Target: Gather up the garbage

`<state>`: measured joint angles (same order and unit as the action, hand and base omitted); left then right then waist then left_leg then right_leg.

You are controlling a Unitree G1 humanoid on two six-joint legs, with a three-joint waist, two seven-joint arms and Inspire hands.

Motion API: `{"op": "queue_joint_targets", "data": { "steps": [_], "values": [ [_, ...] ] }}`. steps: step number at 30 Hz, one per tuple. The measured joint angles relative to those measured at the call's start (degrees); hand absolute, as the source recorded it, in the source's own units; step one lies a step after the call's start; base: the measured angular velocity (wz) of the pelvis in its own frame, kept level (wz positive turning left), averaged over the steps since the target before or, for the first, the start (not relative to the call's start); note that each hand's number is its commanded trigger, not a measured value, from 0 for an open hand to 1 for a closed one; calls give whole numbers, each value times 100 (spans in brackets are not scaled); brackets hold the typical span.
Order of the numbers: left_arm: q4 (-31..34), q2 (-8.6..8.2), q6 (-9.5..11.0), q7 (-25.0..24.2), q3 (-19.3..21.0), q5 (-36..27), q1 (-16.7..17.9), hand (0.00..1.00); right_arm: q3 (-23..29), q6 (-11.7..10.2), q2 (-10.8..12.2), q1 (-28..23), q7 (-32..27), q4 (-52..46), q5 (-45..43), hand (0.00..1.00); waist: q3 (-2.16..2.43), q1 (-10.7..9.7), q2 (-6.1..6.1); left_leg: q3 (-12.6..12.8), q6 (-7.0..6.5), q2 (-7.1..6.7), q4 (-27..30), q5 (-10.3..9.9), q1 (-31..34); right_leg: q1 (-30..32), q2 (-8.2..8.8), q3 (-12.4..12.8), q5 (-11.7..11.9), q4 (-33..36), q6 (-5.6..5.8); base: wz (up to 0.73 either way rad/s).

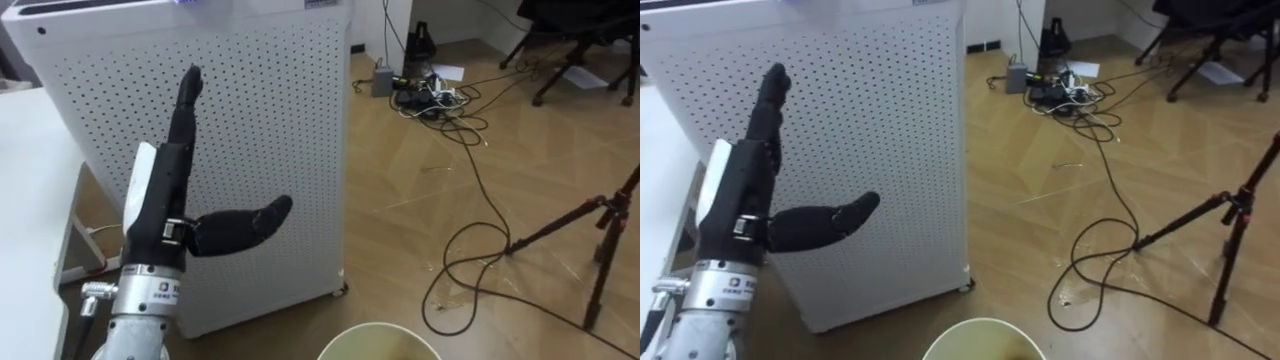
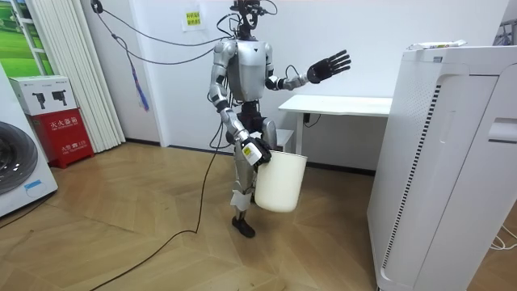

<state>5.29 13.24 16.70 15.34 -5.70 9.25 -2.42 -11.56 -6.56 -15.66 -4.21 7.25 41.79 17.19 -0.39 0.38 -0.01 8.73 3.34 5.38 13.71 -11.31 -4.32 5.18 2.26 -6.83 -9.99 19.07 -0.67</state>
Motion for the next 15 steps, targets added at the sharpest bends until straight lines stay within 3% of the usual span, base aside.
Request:
{"op": "queue_joint_targets", "data": {
  "steps": [3,6,8,9,10,11,12,13,14,15],
  "values": [
    [-1,6,3,119,32,163,3,0,0,0,21,1,72,-25,-107,100,-17,22,-19,-20,117,92,609,-165,253,114,21,-176,-149,262,-88,-11],
    [-1,-5,7,245,39,156,4,0,-2,0,21,1,167,-51,-214,100,-51,15,-34,-127,115,174,1561,-181,592,94,27,-182,-359,490,-186,-3],
    [-2,2,83,272,40,144,-6,0,-17,0,-8,-4,159,-49,-214,100,-125,-10,12,-371,4,305,2624,-97,1111,-53,-86,-85,-527,579,-318,15],
    [-2,-6,119,278,27,131,-8,0,-17,2,-16,-8,158,-48,-200,100,-132,-39,8,-453,-20,268,2777,-137,1281,-80,-124,-58,-566,583,-365,48],
    [2,-8,210,285,-14,132,-41,0,-14,2,-25,-10,123,-46,-200,100,-131,-138,12,-423,-151,114,2780,-218,1654,-104,-157,-28,-626,582,-383,51],
    [9,-10,267,287,-30,134,-49,0,-13,2,-34,-8,88,-46,-199,100,-133,-132,9,-393,-164,31,2678,-225,1825,-102,-159,8,-660,583,-376,30],
    [14,-21,380,305,-34,134,-36,0,-11,13,-51,-10,12,-46,-185,100,-141,-26,-12,-282,-155,-210,2239,-178,2051,-104,-166,172,-697,585,-351,-23],
    [14,-50,446,325,3,132,-39,0,-13,21,-53,-12,-38,-46,-177,100,-137,124,-5,-260,-148,-395,1571,-26,2221,-115,-164,247,-711,587,-362,-45],
    [17,-60,548,333,65,138,-38,0,-17,21,-25,-16,-44,-46,-184,100,-131,183,1,-276,-204,-483,892,243,2324,-145,-169,241,-759,633,-407,-39],
    [17,-61,594,343,96,149,-37,0,-19,21,-8,-16,-40,-46,-184,100,-128,192,-3,-288,-219,-510,594,358,2349,-158,-174,232,-820,685,-405,-20]
  ]
}}
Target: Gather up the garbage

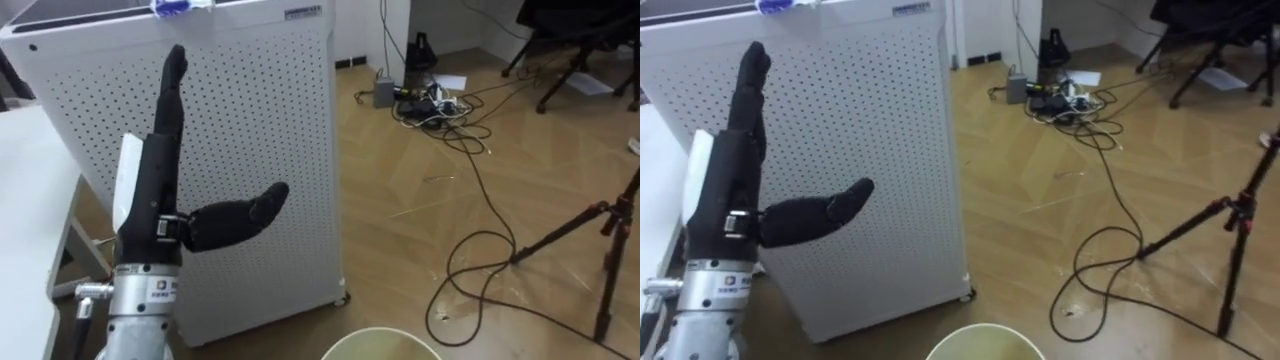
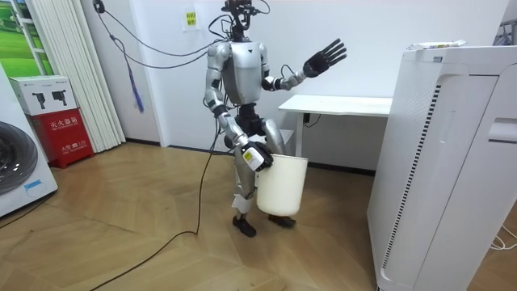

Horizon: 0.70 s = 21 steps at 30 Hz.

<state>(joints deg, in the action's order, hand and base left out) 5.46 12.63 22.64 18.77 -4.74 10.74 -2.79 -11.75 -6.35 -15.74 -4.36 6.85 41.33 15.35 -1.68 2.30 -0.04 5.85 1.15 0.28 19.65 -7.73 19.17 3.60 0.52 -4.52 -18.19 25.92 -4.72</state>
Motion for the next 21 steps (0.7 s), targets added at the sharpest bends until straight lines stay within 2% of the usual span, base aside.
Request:
{"op": "queue_joint_targets", "data": {
  "steps": [1,2,4,5,6,7,8,9,10,11,12,13,14,15,16,17,18,20,21],
  "values": [
    [0,4,40,42,13,6,3,0,-15,0,16,-23,6,0,4,100,26,-11,10,-3,-135,3,-256,326,13,-63,-5,-20,-158,67,26,-17],
    [0,11,50,81,13,11,18,0,-49,0,11,-47,16,0,7,100,112,-6,-17,53,-211,-13,-225,610,-32,-119,54,-29,-311,169,155,-12],
    [2,10,58,89,7,7,26,0,-48,0,4,-53,19,0,37,100,148,-13,-124,152,-376,-112,-101,739,-112,-267,195,-72,-488,194,269,-7],
    [15,4,58,88,6,8,24,0,-42,0,-23,-51,12,0,60,100,145,-5,-145,217,-517,-141,163,748,-105,-373,289,-148,-577,184,364,-10],
    [15,7,58,88,8,7,25,0,-35,0,-21,-51,-21,5,60,100,149,5,-167,222,-556,-175,314,617,-88,-420,350,-180,-619,184,403,-16],
    [15,11,58,89,2,8,9,0,-38,0,-32,-47,-67,4,62,100,146,32,-196,265,-624,-255,523,397,-88,-498,472,-239,-693,225,496,-18],
    [15,11,58,88,-1,9,-37,0,-37,1,-54,-24,-109,4,76,100,144,72,-203,341,-666,-302,700,147,-84,-506,579,-349,-761,461,609,-16],
    [14,16,61,89,1,7,-62,0,-36,4,-56,-13,-123,4,80,100,144,88,-198,373,-680,-325,801,36,-94,-506,653,-420,-773,671,633,-7],
    [14,59,63,89,0,7,-121,0,-48,7,-30,-12,-127,5,63,100,122,91,-220,459,-754,-366,981,-156,-191,-422,837,-547,-737,1244,689,6],
    [19,108,87,91,1,10,-174,0,-51,10,-7,-12,-134,5,57,100,109,105,-250,498,-790,-432,1110,-377,-323,-261,997,-506,-583,1951,763,13],
    [19,126,99,91,-4,18,-196,0,-51,10,-8,-8,-148,4,51,100,103,109,-250,498,-822,-458,1151,-481,-398,-147,1066,-479,-427,2305,783,20],
    [19,144,125,91,-5,18,-227,0,-40,10,-13,-3,-177,4,52,100,102,114,-223,478,-866,-488,1192,-649,-532,123,1145,-404,29,2931,800,19],
    [28,139,131,106,-7,22,-241,0,-32,9,-14,28,-191,4,52,100,95,108,-125,352,-874,-485,1181,-780,-653,310,1112,-353,316,3277,832,16],
    [38,152,131,113,-3,14,-241,0,-33,9,-11,55,-189,4,51,100,87,119,-74,271,-868,-475,1164,-812,-701,420,1081,-357,271,3366,835,19],
    [38,177,129,115,-3,11,-242,0,-32,7,-9,80,-163,-2,63,100,65,98,3,121,-858,-472,1067,-821,-821,644,1006,-348,52,3339,801,37],
    [38,180,131,116,-3,3,-244,0,-40,6,-9,75,-149,-2,64,100,53,90,30,-16,-847,-473,946,-812,-957,853,925,-356,-93,3066,773,48],
    [38,179,130,121,-4,3,-247,0,-44,6,-4,71,-140,-1,64,100,48,86,44,-82,-841,-471,915,-811,-1012,926,885,-360,-143,2816,778,58],
    [39,167,130,253,-76,11,-250,0,-45,-7,5,74,-171,-1,59,100,53,19,25,-306,-784,-487,726,-843,-1214,1031,821,-382,-94,1226,742,55],
    [39,176,129,294,-95,10,-250,0,-50,-14,11,75,-190,-1,55,100,52,-1,15,-324,-762,-494,711,-855,-1271,1015,802,-382,49,794,726,61]
  ]
}}
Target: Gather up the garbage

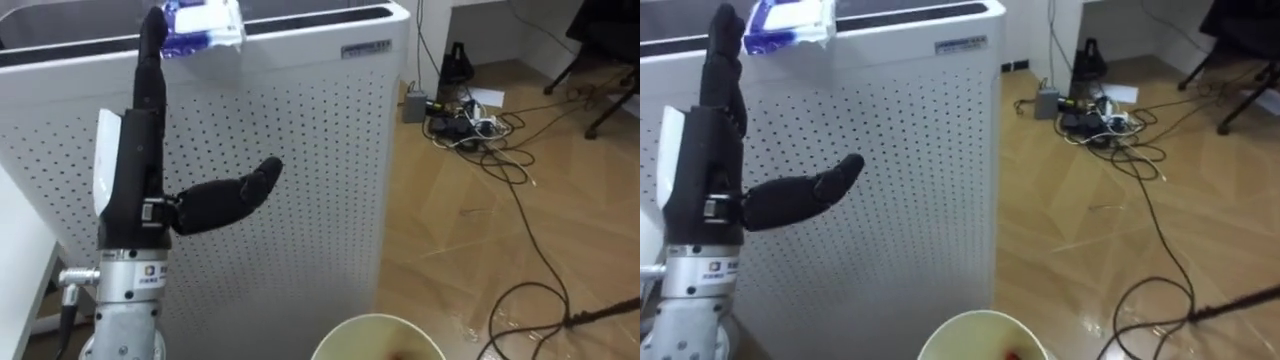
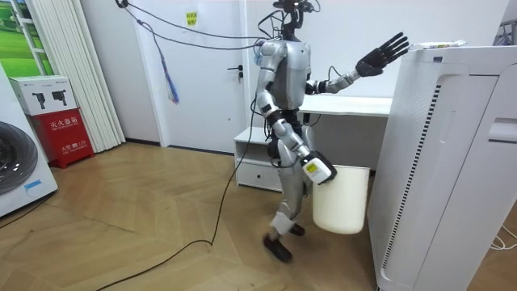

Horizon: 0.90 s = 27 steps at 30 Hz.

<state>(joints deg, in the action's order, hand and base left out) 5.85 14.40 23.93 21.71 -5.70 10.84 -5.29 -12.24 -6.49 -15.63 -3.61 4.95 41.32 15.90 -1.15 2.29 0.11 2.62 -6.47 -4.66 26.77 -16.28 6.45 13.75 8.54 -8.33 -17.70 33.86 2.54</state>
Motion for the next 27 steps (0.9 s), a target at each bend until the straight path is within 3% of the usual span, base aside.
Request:
{"op": "queue_joint_targets", "data": {
  "steps": [1,3,6,7,8,10,12,16,21,27],
  "values": [
    [-18,-16,-7,40,-20,-1,8,0,-10,-9,-1,-1,-5,35,-12,100,-6,-56,14,-104,59,15,-19,-33,-110,-31,-81,22,554,-352,-82,57],
    [-11,-12,5,56,-33,-2,17,0,-15,-9,4,-5,7,77,-33,100,12,5,43,-171,115,135,-158,-9,-276,-328,-208,18,600,-662,-149,25],
    [64,5,50,135,3,137,27,0,-11,-9,10,24,89,76,-24,100,-17,62,-20,-115,390,326,-9,69,-307,-816,-388,93,683,-1178,-252,18],
    [159,19,2,136,9,144,36,0,15,-9,20,22,100,75,-31,100,-37,-27,-127,-108,526,410,-33,45,-152,-907,-425,222,685,-1265,-252,67],
    [363,17,-59,136,6,163,10,0,121,-12,28,29,105,66,-30,100,-5,-134,-85,-36,481,597,-416,194,3,-872,-492,321,669,-1284,-226,62],
    [481,17,-63,220,12,253,34,0,219,-8,71,-5,103,72,-41,100,7,-19,-196,199,472,601,-576,291,-112,-896,-477,299,652,-1429,-184,12],
    [481,23,-108,311,68,265,41,0,223,-9,70,-1,121,69,-60,100,10,-17,-198,189,472,595,-608,291,-188,-1035,-484,174,667,-1555,-169,-4],
    [517,23,-117,315,113,422,44,0,253,-9,71,-8,125,50,-103,100,48,-51,-138,112,481,588,-741,292,-329,-1256,-524,12,709,-1765,-171,8],
    [841,28,-113,422,126,697,74,0,246,-9,70,-8,227,28,-175,100,104,49,-56,118,520,586,-930,323,-441,-1328,-557,-8,737,-1877,-191,-2],
    [1095,41,-79,664,132,1025,124,0,224,-19,68,-7,405,22,-174,100,113,123,-12,118,559,581,-1050,346,-622,-1497,-586,-66,747,-2019,-207,1]
  ]
}}
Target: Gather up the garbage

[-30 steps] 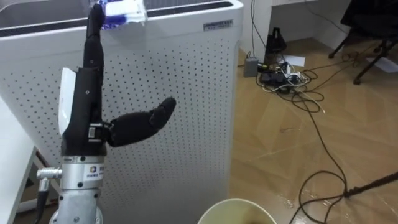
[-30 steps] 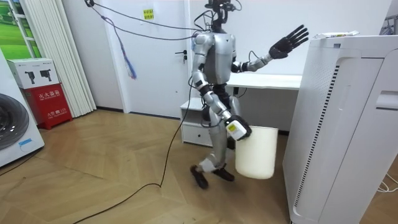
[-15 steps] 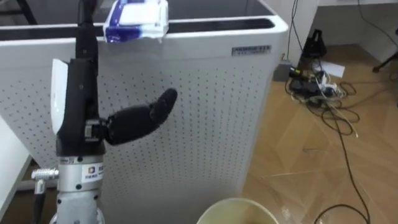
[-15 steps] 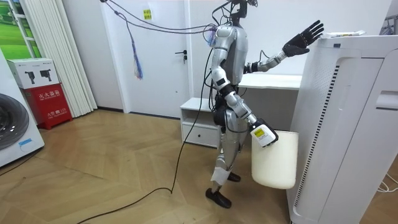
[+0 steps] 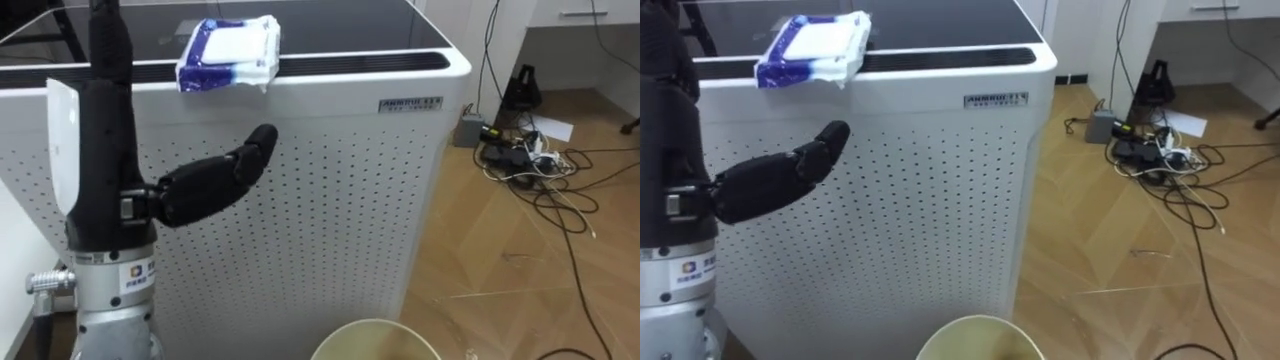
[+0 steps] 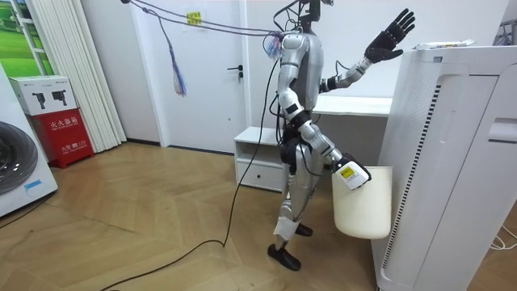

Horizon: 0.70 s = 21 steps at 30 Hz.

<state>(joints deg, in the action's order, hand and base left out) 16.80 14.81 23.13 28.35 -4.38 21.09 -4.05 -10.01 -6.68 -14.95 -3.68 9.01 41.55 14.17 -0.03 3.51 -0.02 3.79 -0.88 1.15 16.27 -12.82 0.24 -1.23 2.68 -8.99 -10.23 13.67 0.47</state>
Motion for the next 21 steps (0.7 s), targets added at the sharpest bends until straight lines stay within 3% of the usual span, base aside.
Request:
{"op": "queue_joint_targets", "data": {
  "steps": [4,8,12,16,21],
  "values": [
    [11,29,-8,16,217,349,28,0,3,0,3,-6,106,-23,-159,100,-17,4,48,-6,0,-10,-61,0,-69,-75,1,-10,1,-47,1,0],
    [123,43,-28,11,493,614,163,0,15,0,-2,-30,298,-25,-406,100,1,-3,124,-4,6,-16,-180,4,-200,-178,2,-61,4,-117,6,-2],
    [156,63,-29,-14,579,619,214,0,17,1,-9,-33,388,-48,-503,100,0,-6,159,9,7,-21,-217,8,-211,-177,3,-64,4,-132,6,-1],
    [155,214,-34,-41,652,621,246,0,17,1,-28,-39,499,-176,-520,100,-1,-17,159,3,6,-35,-270,11,-263,-237,10,-67,4,-204,7,0],
    [154,232,-52,-86,653,749,269,0,140,1,-27,-39,506,-184,-549,100,-29,-10,198,0,6,-47,-305,11,-306,-278,18,-83,-1,-225,16,0]
  ]
}}
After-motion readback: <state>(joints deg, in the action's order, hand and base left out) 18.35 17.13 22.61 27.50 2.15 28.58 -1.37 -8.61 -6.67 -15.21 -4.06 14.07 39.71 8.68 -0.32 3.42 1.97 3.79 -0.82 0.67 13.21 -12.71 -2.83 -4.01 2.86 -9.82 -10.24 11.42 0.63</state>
